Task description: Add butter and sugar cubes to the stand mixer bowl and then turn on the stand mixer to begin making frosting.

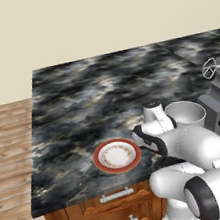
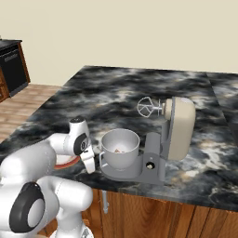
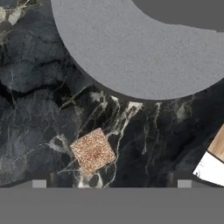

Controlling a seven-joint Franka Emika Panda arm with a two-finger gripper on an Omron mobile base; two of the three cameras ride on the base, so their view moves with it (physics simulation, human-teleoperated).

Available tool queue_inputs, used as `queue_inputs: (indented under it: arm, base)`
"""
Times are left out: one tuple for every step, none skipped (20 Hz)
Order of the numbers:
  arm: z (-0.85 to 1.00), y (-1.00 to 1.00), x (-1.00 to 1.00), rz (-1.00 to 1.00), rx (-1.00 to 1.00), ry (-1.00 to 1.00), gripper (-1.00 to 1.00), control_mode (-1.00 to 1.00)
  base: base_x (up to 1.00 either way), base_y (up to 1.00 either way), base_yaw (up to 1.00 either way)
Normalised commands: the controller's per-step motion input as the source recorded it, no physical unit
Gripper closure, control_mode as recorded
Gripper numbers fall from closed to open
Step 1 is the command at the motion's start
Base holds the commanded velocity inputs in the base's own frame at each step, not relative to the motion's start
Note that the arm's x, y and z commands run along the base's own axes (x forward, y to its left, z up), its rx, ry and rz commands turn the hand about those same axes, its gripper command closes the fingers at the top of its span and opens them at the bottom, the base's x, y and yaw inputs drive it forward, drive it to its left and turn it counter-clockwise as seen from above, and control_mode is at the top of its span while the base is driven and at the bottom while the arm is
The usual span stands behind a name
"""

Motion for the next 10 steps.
queue_inputs:
  arm:
    - [-0.14,0.0,0.04,0.0,0.0,0.0,-1.0,-1.0]
    - [-0.18,0.0,0.06,0.0,0.0,0.0,-1.0,-1.0]
    - [-0.18,0.0,0.1,0.0,0.0,0.0,-1.0,-1.0]
    - [-0.16,0.0,0.05,0.0,0.0,0.0,-1.0,-1.0]
    - [-0.18,0.0,0.05,0.0,0.0,0.0,-1.0,-1.0]
    - [-0.19,0.0,0.09,0.0,0.0,0.0,-1.0,-1.0]
    - [-0.19,0.0,0.05,0.0,0.0,0.0,-1.0,-1.0]
    - [-0.21,-0.01,0.07,0.0,0.0,0.0,-1.0,-1.0]
    - [-0.21,0.0,0.1,0.0,0.0,0.0,-1.0,-1.0]
    - [-0.23,0.0,0.1,0.0,0.0,0.0,-1.0,-1.0]
  base:
    - [0.0,0.0,0.0]
    - [0.0,0.0,0.0]
    - [0.0,0.0,0.0]
    - [0.0,0.0,0.0]
    - [0.0,0.0,0.0]
    - [0.0,0.0,0.0]
    - [0.0,0.0,0.0]
    - [0.0,0.0,0.0]
    - [0.0,0.0,0.0]
    - [0.0,0.0,0.0]
